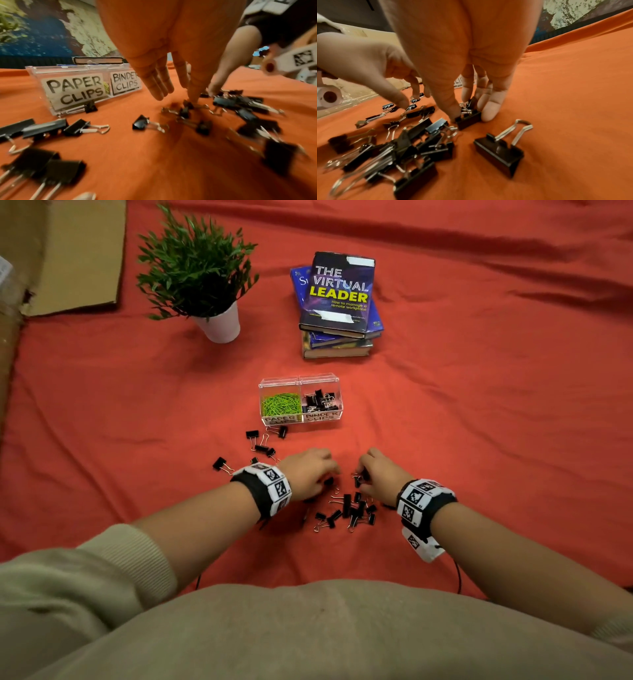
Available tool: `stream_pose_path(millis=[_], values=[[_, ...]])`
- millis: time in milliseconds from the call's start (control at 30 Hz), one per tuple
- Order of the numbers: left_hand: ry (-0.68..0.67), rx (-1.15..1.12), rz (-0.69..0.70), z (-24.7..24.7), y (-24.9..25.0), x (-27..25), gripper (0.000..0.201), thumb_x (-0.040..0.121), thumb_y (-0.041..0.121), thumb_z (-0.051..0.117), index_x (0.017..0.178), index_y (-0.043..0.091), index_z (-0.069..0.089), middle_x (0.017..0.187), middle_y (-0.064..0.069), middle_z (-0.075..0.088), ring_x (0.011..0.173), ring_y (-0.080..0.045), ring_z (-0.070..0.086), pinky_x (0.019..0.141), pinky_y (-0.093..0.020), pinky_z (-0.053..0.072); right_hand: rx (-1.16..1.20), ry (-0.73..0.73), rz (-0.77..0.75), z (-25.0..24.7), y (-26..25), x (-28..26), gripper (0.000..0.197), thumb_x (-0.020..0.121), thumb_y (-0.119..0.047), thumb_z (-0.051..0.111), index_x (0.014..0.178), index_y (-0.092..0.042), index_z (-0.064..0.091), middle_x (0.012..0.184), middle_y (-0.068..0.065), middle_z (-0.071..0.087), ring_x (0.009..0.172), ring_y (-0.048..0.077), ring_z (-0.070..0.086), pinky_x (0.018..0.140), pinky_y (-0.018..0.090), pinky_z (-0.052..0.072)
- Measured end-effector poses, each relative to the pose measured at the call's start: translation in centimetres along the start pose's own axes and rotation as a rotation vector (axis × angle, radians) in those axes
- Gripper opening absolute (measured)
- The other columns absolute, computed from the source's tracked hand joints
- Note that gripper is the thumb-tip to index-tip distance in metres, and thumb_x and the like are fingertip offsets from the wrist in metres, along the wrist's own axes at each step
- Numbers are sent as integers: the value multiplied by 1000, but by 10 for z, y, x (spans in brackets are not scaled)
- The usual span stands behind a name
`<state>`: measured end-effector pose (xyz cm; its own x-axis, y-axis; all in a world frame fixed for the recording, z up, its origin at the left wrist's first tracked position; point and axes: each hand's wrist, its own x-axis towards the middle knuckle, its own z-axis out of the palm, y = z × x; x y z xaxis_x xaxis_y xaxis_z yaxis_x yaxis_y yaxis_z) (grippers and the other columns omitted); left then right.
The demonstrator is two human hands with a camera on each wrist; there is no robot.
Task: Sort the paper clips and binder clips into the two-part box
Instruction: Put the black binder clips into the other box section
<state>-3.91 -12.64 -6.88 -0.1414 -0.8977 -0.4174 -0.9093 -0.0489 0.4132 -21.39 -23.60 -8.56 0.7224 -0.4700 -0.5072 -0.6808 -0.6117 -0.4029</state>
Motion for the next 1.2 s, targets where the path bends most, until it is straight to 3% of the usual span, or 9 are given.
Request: stream_pose_path(millis=[200, 433, 533, 700, 800, 900, 967, 1100, 1200], values=[[-64, 107, -24, 18, -3, -9, 50, 92, 12, 46, 139, 27, 41, 125, -5, 44, 119, -25, 45, 90, -41, 48, -8, 67, -86, 10, -15, 3, 16, 77, -6, 59, 92, -11, 56, 97, 6, 58, 88, 25, 57, 71, 27, 40], [-4, 54, -104, 24, -12, -12, 27, 88, 3, 50, 115, 9, 52, 113, -10, 46, 92, -32, 57, 75, -42, 45, 282, 110, 35, -1, -28, 16, 12, 78, -6, 61, 86, -14, 59, 85, 2, 65, 76, 19, 61, 65, 25, 48], [29, 50, -127, 26, -14, -14, 20, 88, 4, 50, 108, 7, 53, 108, -11, 49, 89, -33, 57, 74, -44, 48, 483, 206, 104, -30, -37, 39, 17, 79, -4, 65, 78, -20, 58, 73, -3, 59, 62, 10, 55, 56, 21, 45], [7, 61, -160, 23, -13, -14, 18, 93, 7, 48, 110, 4, 50, 110, -14, 47, 90, -32, 58, 69, -39, 41, 635, 299, 74, -79, -59, 79, 28, 79, 3, 65, 70, -21, 55, 66, -2, 57, 57, 15, 56, 52, 24, 50], [31, 44, -166, 20, -12, -16, 17, 95, 11, 47, 110, 3, 48, 112, -14, 45, 89, -32, 59, 67, -39, 40, 591, 366, 57, -87, -65, 100, 30, 79, 3, 63, 66, -23, 54, 69, 1, 60, 67, 22, 60, 65, 36, 54], [49, 7, -150, 17, -11, -17, 20, 95, 13, 47, 112, 4, 47, 115, -14, 48, 95, -32, 58, 74, -40, 43, 470, 401, 47, -84, -65, 106, 13, 80, -5, 64, 86, -16, 65, 84, 4, 65, 75, 17, 58, 69, 27, 48], [50, 3, -125, 16, -9, -16, 20, 94, 14, 48, 111, 5, 47, 113, -13, 52, 100, -32, 56, 76, -38, 42, 412, 382, 26, -84, -63, 102, 19, 81, -10, 66, 100, -13, 65, 92, 3, 63, 79, 16, 56, 70, 24, 43], [32, 20, -87, 17, -3, -11, 30, 92, 17, 49, 120, 8, 46, 116, -11, 52, 103, -31, 56, 76, -39, 44, 245, 382, -64, -79, -61, 77, 19, 82, -10, 63, 100, -12, 65, 97, 3, 59, 82, 17, 56, 77, 26, 45], [-14, 76, -61, 18, 0, -8, 38, 93, 19, 50, 130, 17, 45, 112, -11, 49, 99, -31, 57, 75, -42, 48, 108, 167, -106, -59, -55, 50, 15, 82, -9, 59, 94, -13, 66, 91, 1, 63, 79, 14, 56, 76, 28, 49]])
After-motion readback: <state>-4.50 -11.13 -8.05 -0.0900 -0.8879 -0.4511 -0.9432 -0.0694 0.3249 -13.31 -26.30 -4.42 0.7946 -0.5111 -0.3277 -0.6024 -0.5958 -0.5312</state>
